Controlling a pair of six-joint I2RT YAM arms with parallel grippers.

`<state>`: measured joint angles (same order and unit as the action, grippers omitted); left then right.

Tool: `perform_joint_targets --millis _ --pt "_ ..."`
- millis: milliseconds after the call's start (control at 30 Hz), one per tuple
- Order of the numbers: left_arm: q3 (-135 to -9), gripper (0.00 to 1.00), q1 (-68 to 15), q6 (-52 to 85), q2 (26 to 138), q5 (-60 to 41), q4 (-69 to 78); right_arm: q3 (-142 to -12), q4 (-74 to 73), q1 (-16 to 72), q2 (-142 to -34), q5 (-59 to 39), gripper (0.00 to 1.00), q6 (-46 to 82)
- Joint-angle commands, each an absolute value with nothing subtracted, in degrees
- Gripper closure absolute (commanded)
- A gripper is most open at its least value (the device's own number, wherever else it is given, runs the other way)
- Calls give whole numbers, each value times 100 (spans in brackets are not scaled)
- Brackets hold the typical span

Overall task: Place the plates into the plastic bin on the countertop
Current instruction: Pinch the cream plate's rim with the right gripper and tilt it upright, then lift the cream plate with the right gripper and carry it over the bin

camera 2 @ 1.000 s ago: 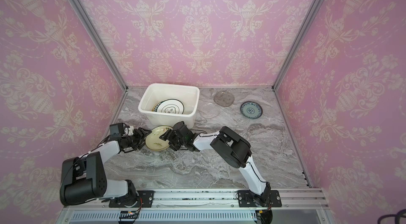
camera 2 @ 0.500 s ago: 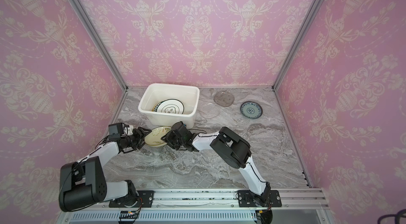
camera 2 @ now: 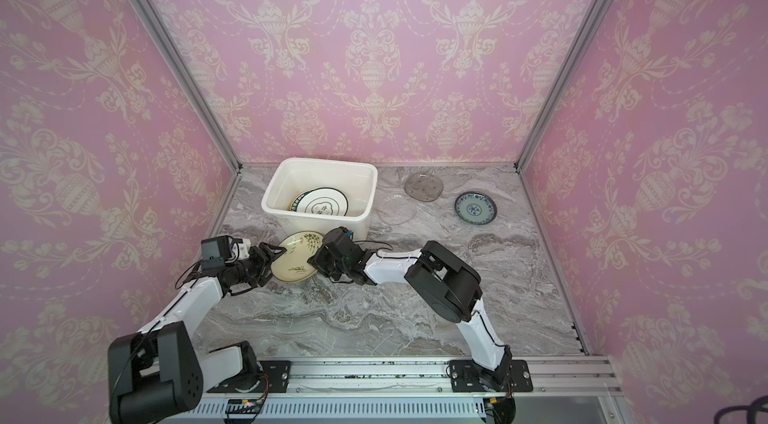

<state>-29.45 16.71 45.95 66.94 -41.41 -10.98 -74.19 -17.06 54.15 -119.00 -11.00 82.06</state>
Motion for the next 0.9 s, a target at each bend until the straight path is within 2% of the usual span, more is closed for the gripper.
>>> perform_joint_targets --millis 0,133,167,567,867 --pt "-3023 27 1652 4552 6395 -4287 -1238 -7625 -1535 5550 -11295 -1119 87 7695" --pt "-3126 25 1650 4579 6220 -4219 -1409 -7573 -876 5612 -10923 -1005 89 7456" --pt "-3172 1 1653 4579 6214 -4215 -1441 -7559 -693 5626 -10820 -969 90 7401" --pt "-3617 1 1607 4929 6144 -4408 -1273 -7654 1782 5609 -9193 -352 94 6494" --pt "-4344 1 1063 5119 6120 -3843 -1286 -8468 3060 5027 -8398 -183 94 6188"
